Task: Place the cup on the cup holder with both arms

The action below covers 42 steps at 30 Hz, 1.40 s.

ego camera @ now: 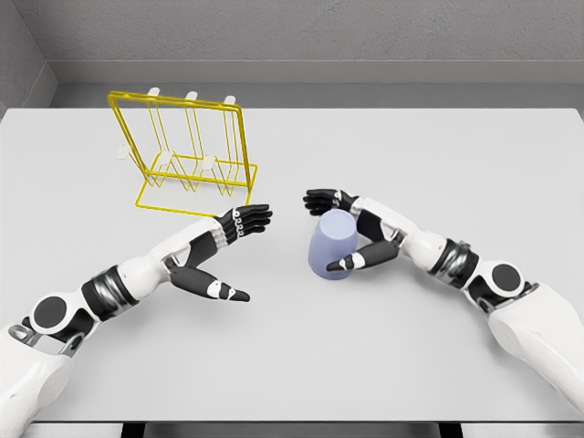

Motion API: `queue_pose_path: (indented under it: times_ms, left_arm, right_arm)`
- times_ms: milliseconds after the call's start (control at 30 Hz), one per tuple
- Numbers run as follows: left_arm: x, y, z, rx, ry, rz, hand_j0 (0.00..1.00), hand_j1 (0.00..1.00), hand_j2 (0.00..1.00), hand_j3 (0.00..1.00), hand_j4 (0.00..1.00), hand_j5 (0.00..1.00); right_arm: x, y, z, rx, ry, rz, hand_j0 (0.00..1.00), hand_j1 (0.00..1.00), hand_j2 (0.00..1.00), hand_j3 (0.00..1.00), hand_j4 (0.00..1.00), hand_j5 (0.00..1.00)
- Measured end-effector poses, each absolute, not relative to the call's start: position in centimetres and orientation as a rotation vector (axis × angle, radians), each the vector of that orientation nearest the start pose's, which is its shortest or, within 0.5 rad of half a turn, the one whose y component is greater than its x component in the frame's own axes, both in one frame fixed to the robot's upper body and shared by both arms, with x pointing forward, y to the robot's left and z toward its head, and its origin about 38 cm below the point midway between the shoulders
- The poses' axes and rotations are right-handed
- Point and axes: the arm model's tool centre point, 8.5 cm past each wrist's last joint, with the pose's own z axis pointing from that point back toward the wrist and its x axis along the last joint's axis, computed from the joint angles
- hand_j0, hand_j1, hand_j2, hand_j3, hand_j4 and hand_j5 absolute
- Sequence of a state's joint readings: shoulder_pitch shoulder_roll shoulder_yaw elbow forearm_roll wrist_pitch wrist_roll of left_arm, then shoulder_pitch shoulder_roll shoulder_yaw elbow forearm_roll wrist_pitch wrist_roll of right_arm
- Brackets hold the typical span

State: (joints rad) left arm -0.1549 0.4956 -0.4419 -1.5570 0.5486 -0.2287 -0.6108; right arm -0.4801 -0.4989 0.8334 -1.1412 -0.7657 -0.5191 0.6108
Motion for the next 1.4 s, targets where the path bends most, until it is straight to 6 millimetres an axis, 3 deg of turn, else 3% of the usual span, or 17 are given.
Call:
queue_pose_path:
  times_ms: [133,300,467,600,733,833,933,1200,1400]
  left_arm:
    - [35.2,21.7,10.1,-0.735,-1.548,-0.834,1.00,1.00,1.00,1.00,1.00,1.00]
    - [35.4,19.8,10.0,-0.782,-1.572,-0.795,1.00,1.00,1.00,1.00,1.00,1.00]
    - [36.7,18.2,10.5,-0.800,-1.610,-0.752,1.00,1.00,1.00,1.00,1.00,1.00]
    - [38.2,17.8,9.5,-0.779,-1.593,-0.730,1.00,1.00,1.00,1.00,1.00,1.00]
    - [38.2,16.8,8.2,-0.732,-1.571,-0.777,1.00,1.00,1.00,1.00,1.00,1.00]
    - [38.2,16.1,7.9,-0.732,-1.570,-0.783,1.00,1.00,1.00,1.00,1.00,1.00]
    - [38.2,15.2,7.9,-0.743,-1.577,-0.781,1.00,1.00,1.00,1.00,1.00,1.00]
    - [38.9,14.0,8.0,-0.758,-1.581,-0.770,1.00,1.00,1.00,1.00,1.00,1.00]
    - [38.8,13.2,7.8,-0.774,-1.580,-0.760,1.00,1.00,1.00,1.00,1.00,1.00]
  right_arm:
    - [41.3,-21.5,7.8,0.754,-1.577,0.878,1.00,1.00,1.00,1.00,1.00,1.00]
    - [41.6,-22.3,8.1,0.721,-1.578,0.908,1.00,1.00,1.00,1.00,1.00,1.00]
    - [41.9,-24.3,8.8,0.661,-1.570,0.951,1.00,1.00,1.00,1.00,1.00,1.00]
    - [42.0,-26.8,9.2,0.599,-1.554,0.976,1.00,1.00,1.00,1.00,1.00,1.00]
    - [43.5,-29.8,12.3,0.507,-1.587,1.012,1.00,1.00,1.00,1.00,1.00,1.00]
    - [43.9,-32.1,13.4,0.443,-1.584,1.020,1.00,1.00,1.00,1.00,1.00,1.00]
    - [45.1,-33.7,16.4,0.378,-1.623,1.049,1.00,1.00,1.00,1.00,1.00,1.00]
    - [45.2,-36.7,18.8,0.277,-1.613,1.101,1.00,1.00,1.00,1.00,1.00,1.00]
    - [45.0,-39.1,19.2,0.028,-1.504,1.386,1.00,1.00,1.00,1.00,1.00,1.00]
